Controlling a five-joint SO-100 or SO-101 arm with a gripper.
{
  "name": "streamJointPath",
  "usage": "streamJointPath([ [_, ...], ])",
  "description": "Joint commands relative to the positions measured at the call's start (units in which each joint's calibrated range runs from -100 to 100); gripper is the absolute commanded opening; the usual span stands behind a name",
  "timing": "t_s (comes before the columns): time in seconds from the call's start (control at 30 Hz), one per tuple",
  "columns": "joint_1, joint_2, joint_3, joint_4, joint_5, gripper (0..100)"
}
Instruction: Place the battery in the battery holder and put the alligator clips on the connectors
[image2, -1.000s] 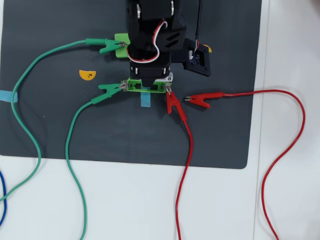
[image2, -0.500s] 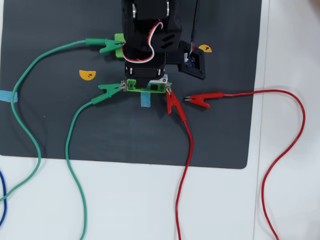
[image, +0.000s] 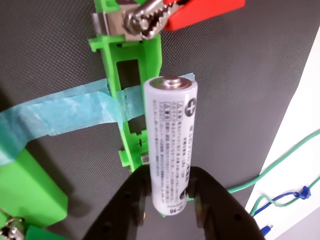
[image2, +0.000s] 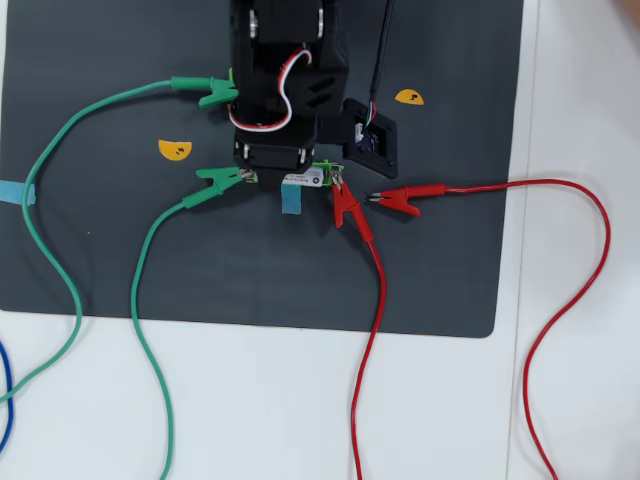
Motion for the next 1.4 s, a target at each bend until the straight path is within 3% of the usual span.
streamJointPath([
  [0.0, 1.52, -0.20, -0.57, -0.97, 0.17, 1],
  [1.37, -4.94, 4.82, -1.01, -0.97, 1.89, 1],
])
